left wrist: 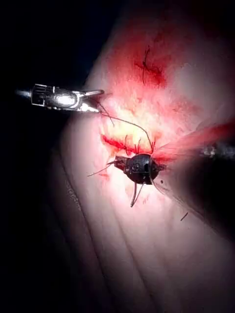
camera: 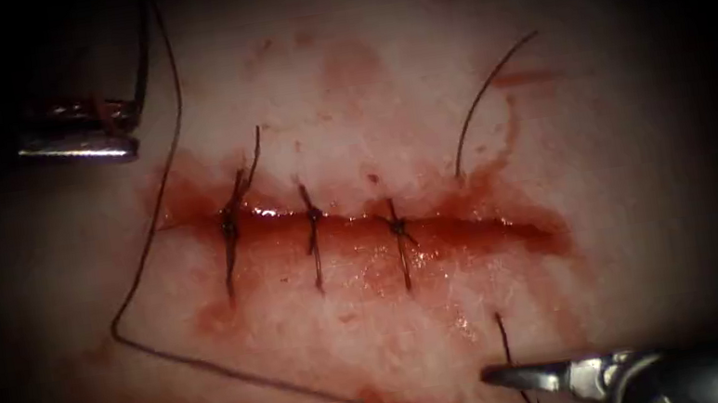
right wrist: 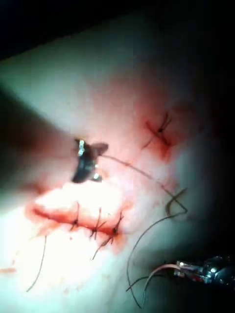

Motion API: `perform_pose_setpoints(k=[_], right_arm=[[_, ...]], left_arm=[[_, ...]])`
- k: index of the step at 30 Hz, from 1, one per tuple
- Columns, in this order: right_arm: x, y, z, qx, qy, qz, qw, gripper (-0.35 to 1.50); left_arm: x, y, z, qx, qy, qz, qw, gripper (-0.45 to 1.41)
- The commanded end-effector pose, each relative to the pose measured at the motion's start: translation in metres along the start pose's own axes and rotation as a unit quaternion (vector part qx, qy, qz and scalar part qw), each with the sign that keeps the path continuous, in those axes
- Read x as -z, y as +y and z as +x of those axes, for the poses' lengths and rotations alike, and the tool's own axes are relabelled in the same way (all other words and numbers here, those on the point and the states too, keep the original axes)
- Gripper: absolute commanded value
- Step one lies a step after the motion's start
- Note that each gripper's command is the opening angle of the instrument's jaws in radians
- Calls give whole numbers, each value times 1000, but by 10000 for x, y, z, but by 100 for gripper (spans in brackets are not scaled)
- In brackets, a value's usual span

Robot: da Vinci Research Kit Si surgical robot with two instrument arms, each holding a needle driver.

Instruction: Wound Closure

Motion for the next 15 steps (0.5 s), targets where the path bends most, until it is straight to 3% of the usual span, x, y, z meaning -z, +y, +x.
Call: perform_pose_setpoints(k=[1,4,10,15], right_arm=[[0,3,-6,-2,-1,-3,1000,125],[26,23,-22,-25,-10,-30,999,121],[48,61,-47,-97,-4,-83,992,123],[53,56,-65,-95,-46,-88,990,131]], left_arm=[[-6,-2,-3,0,0,0,1000,-45],[-6,-2,-3,0,0,0,1000,-45],[-6,-2,-3,-1,0,0,1000,-45],[-6,-2,-3,-1,0,-1,1000,-45]])
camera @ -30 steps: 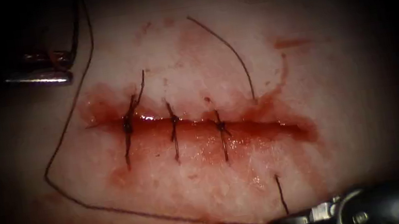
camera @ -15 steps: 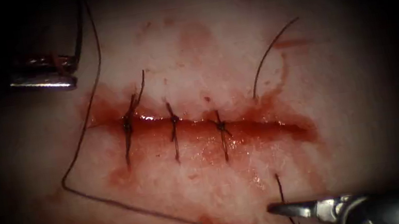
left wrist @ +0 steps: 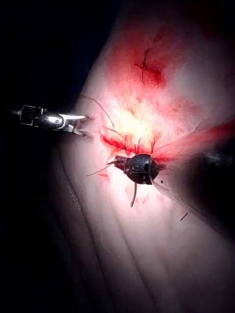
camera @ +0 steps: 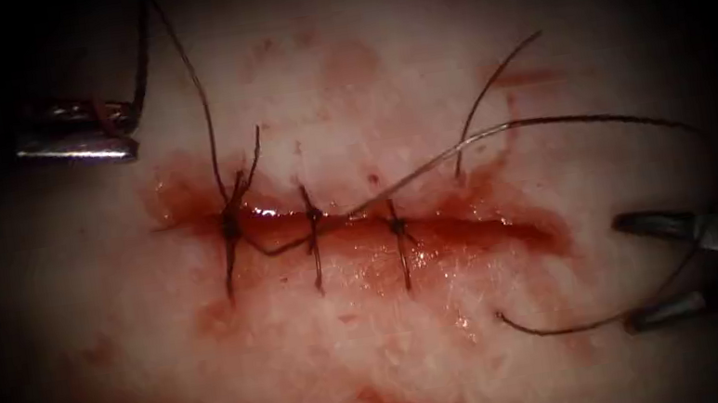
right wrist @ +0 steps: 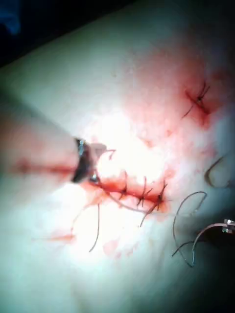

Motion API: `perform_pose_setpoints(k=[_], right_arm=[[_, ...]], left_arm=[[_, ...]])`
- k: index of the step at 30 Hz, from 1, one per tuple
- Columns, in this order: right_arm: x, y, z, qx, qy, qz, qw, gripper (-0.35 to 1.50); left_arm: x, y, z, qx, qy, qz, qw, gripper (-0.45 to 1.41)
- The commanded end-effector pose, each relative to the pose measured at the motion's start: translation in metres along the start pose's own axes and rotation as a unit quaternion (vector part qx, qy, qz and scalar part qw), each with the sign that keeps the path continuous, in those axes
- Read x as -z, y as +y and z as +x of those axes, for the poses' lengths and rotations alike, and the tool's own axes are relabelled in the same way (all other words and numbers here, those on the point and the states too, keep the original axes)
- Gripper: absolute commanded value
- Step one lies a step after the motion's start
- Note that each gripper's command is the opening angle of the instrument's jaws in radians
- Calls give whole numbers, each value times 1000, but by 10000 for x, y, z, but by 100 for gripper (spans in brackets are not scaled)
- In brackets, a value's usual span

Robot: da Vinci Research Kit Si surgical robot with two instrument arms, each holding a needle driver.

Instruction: Wound Closure

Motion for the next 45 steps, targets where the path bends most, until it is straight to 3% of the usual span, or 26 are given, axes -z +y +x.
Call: perform_pose_setpoints(k=[1,5,6,8,11,13,15,18,22,25,31,44,45], right_arm=[[-4,-8,-9,6,-18,9,1000,130],[0,-10,-13,12,-28,34,999,125],[0,-11,-14,17,-33,37,999,136],[0,-13,-15,18,-33,40,998,138],[2,-13,-13,25,-23,58,998,128],[2,-9,-12,25,-16,49,998,125],[-5,14,-6,-58,23,3,998,121],[-18,39,-4,-163,79,-56,982,109],[-48,70,-12,-258,107,-121,953,106],[-68,89,-15,-305,141,-128,933,106],[-111,95,-18,-341,160,-104,921,106],[-130,84,4,-333,176,-37,925,101],[-131,83,5,-331,176,-31,927,62]], left_arm=[[-6,-2,-3,0,1,-1,1000,-45],[-6,-3,-4,2,1,-1,1000,-45],[-5,-3,-4,2,1,-2,1000,-45],[-3,-4,-5,2,1,-3,1000,-45],[5,-8,-8,4,2,-5,1000,-45],[6,-9,-8,4,2,-5,1000,-45],[2,-7,-7,4,1,-4,1000,-45],[-3,-4,-5,4,1,-2,1000,-45],[-8,0,0,4,4,-8,1000,-45],[-10,1,0,4,4,-9,1000,-45],[-17,3,-3,1,4,-12,1000,-45],[-17,1,-5,0,5,-13,1000,-45],[-17,1,-5,0,5,-13,1000,-45]])
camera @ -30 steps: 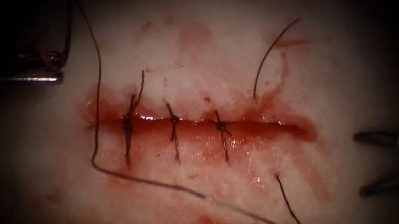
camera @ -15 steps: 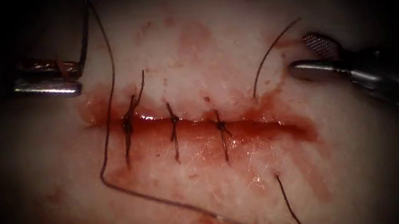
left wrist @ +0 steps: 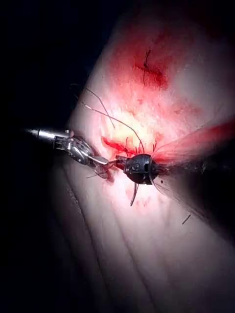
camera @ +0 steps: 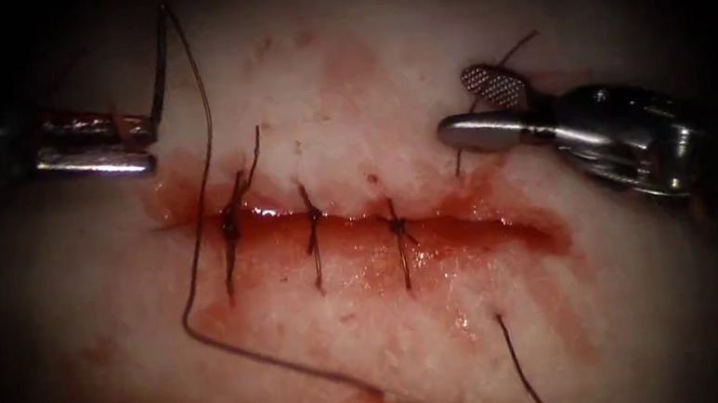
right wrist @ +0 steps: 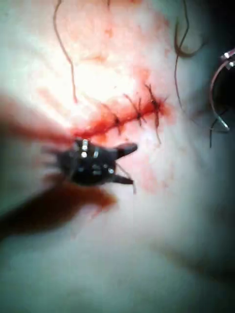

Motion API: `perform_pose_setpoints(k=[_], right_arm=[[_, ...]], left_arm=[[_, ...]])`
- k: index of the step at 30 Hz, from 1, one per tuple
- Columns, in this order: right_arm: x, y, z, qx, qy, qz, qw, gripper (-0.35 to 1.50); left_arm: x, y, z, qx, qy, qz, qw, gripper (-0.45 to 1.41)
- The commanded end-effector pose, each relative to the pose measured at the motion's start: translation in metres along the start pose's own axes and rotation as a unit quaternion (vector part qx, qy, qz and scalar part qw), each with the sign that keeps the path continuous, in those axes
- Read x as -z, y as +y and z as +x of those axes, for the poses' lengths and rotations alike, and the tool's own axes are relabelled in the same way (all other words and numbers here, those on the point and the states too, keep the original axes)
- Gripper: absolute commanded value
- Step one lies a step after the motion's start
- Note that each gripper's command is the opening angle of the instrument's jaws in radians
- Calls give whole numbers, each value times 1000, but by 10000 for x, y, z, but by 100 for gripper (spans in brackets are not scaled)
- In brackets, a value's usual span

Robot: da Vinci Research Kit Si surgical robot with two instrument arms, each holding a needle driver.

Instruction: Wound Closure

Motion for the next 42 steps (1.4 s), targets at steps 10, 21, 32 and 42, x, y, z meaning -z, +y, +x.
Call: perform_pose_setpoints(k=[10,21,32,42], right_arm=[[12,2,29,47,47,-50,997,-35],[24,-21,62,71,82,-58,992,-35],[13,-28,66,74,108,-55,990,104],[21,-54,60,71,111,-64,989,136]], left_arm=[[-8,-1,-4,-1,-1,-1,1000,-45],[-9,1,-3,-1,-3,-1,1000,-45],[-6,3,-1,-1,-5,-10,1000,-45],[-4,5,-39,82,-94,4,992,-45]])
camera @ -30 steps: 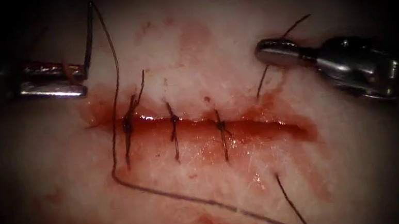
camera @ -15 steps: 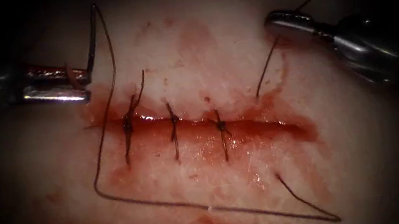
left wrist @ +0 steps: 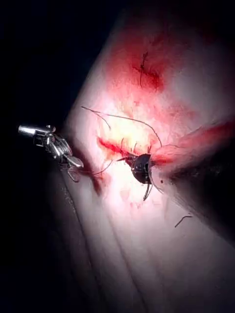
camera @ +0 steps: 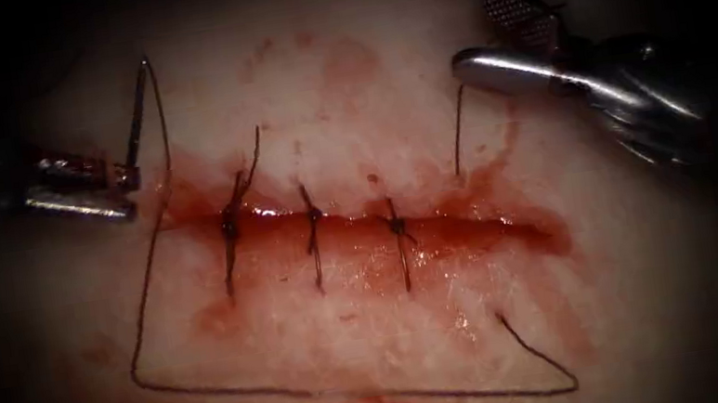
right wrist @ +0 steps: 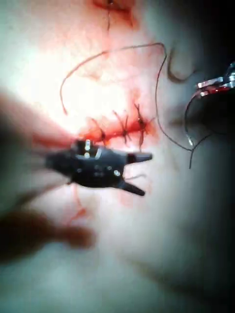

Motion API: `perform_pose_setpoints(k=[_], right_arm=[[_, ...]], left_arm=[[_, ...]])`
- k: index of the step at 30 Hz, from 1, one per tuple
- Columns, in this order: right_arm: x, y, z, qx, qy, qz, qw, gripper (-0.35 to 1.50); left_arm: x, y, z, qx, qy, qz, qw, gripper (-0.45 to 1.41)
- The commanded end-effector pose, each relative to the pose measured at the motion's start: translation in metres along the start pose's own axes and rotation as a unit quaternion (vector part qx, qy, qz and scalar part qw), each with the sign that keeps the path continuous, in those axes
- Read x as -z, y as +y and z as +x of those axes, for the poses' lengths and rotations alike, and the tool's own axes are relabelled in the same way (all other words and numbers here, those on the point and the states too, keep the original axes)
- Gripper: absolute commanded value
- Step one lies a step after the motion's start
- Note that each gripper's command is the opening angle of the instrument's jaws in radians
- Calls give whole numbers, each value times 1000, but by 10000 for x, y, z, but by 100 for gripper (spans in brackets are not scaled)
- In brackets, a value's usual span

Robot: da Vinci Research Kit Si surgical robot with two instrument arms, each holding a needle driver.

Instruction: Wound Closure

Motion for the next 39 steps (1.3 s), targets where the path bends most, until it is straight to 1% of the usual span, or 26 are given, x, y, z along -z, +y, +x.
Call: perform_pose_setpoints(k=[1,3,5,6,7,8,9,10,14,17,19,23,24,25,29,30,32,34,35,39], right_arm=[[-4,-8,-5,0,0,1,1000,138],[-2,-14,-6,0,0,1,1000,143],[0,-16,-6,0,0,1,1000,146],[1,-17,-7,0,0,1,1000,146],[1,-17,-7,0,0,1,1000,146],[3,-19,-7,0,0,2,1000,148],[3,-19,-7,0,0,2,1000,148],[6,-19,-8,0,0,3,1000,148],[12,-18,-9,1,1,6,1000,148],[16,-16,-10,2,1,7,1000,148],[18,-16,-11,2,-1,8,1000,148],[21,-16,-11,2,-1,9,1000,148],[21,-16,-11,2,-1,9,1000,148],[23,-16,-12,3,-1,11,1000,148],[29,-16,-13,3,-4,15,1000,146],[31,-15,-12,4,-4,17,1000,146],[34,-14,-12,4,-5,19,1000,145],[36,-13,-12,4,-5,20,1000,145],[36,-13,-12,4,-5,20,1000,145],[38,-17,-14,5,-6,26,1000,143]], left_arm=[[-9,-3,-5,5,-9,4,1000,-45],[-13,-6,-10,24,-27,20,999,-45],[-16,-10,-9,59,-32,34,997,22],[-18,-13,-8,72,-33,42,996,42],[-18,-13,-8,72,-33,42,996,42],[-27,-22,2,96,-35,74,992,111],[-27,-22,2,96,-35,74,992,111],[-32,-27,8,102,-38,88,990,118],[-30,-31,16,113,-14,99,989,118],[-19,-35,20,98,12,106,989,116],[-4,-37,23,84,28,114,989,116],[21,-42,29,54,47,126,989,109],[21,-42,29,54,47,126,989,109],[42,-44,33,29,54,133,989,104],[74,-46,31,4,58,144,988,88],[76,-45,30,-1,56,147,988,88],[71,-39,25,-7,63,134,989,88],[60,-33,20,-12,63,118,991,88],[44,-28,16,-17,66,111,991,84],[8,-38,17,-20,66,120,990,81]])
